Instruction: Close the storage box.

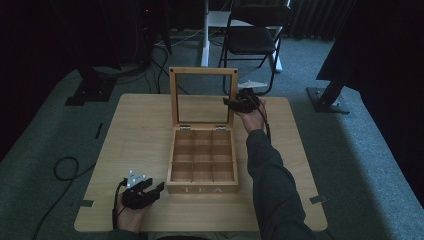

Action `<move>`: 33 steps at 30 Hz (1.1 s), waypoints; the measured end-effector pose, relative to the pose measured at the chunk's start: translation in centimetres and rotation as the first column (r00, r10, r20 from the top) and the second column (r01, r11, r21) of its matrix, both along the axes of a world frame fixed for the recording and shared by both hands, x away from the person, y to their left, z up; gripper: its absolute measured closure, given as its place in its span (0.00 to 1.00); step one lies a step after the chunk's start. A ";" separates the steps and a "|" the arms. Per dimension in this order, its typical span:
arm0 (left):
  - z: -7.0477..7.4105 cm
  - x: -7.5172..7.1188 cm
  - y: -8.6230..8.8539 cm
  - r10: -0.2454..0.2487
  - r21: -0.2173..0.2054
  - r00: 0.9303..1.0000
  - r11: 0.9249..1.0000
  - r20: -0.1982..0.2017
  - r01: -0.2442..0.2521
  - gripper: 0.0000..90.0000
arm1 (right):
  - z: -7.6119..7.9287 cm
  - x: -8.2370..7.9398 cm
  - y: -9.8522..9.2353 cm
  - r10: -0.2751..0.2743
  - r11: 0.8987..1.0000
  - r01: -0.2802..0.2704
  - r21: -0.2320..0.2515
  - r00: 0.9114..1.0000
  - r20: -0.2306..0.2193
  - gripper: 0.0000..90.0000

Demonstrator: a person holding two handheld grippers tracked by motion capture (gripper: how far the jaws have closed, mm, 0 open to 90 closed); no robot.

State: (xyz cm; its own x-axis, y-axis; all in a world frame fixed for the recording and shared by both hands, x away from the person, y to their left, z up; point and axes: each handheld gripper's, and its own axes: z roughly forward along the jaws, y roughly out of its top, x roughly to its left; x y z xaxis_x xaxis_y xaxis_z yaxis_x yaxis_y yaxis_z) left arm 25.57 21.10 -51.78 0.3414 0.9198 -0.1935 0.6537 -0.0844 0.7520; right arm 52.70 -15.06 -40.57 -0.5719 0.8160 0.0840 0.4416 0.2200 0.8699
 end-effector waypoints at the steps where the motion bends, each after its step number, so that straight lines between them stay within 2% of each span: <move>1: 0.0 0.0 0.0 0.000 -0.002 1.000 1.000 0.001 0.000 0.52 | 0.0 -0.1 0.1 -0.005 1.000 0.005 0.002 1.000 0.002 0.55; 5: 0.0 0.0 -0.1 0.001 0.000 1.000 1.000 0.003 -0.001 0.52 | 0.2 -0.8 -0.4 0.010 1.000 -0.011 0.011 1.000 0.024 0.60; 9: 0.1 0.0 0.0 0.007 0.007 1.000 1.000 0.008 -0.007 0.52 | 0.3 -2.7 -0.5 0.028 1.000 -0.027 -0.013 0.996 0.083 0.61; 11: 0.5 -0.1 0.2 0.018 0.009 0.999 1.000 0.028 -0.019 0.52 | 0.3 -3.5 -0.7 0.041 0.999 -0.040 -0.016 0.994 0.100 0.62; 14: 1.0 0.0 0.7 0.030 0.019 0.998 0.999 0.050 -0.031 0.52 | 0.5 -4.6 -1.0 0.058 0.998 -0.057 -0.014 0.992 0.111 0.63; 18: 1.8 0.3 1.2 0.034 0.001 0.998 0.999 0.057 -0.034 0.53 | 0.6 -6.0 -1.0 0.068 0.998 -0.066 -0.022 0.990 0.125 0.62; 20: 2.5 0.6 1.3 0.024 0.000 0.998 1.000 0.065 -0.024 0.53 | 0.6 -6.5 -1.1 0.073 0.997 -0.072 -0.016 0.990 0.123 0.61; 22: 3.3 1.1 1.5 0.024 0.002 0.997 1.000 0.078 -0.024 0.53 | 0.6 -6.9 -1.3 0.076 0.997 -0.078 0.017 0.991 0.106 0.60; 26: 5.0 2.4 1.6 0.002 0.004 0.995 1.000 0.096 -0.002 0.53 | 0.7 -7.6 -1.2 0.078 0.997 -0.077 -0.011 0.990 0.119 0.60; 30: 6.7 3.7 1.1 -0.040 0.030 0.992 0.999 0.118 0.037 0.52 | 0.6 -8.1 -1.4 0.081 0.997 -0.082 0.012 0.990 0.113 0.59; 33: 8.1 5.0 0.6 -0.063 0.045 0.990 0.997 0.126 0.057 0.51 | 0.4 -8.6 -1.4 0.081 0.997 -0.082 0.008 0.989 0.120 0.58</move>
State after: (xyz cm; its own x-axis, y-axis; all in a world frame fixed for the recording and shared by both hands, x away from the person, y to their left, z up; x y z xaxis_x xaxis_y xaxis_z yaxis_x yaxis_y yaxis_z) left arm 30.52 21.65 -43.67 0.4155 0.9032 -0.1072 0.5456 -0.1532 0.8239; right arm 44.08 -16.48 -40.12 -0.6430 0.7656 0.0214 0.3152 0.2391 0.9184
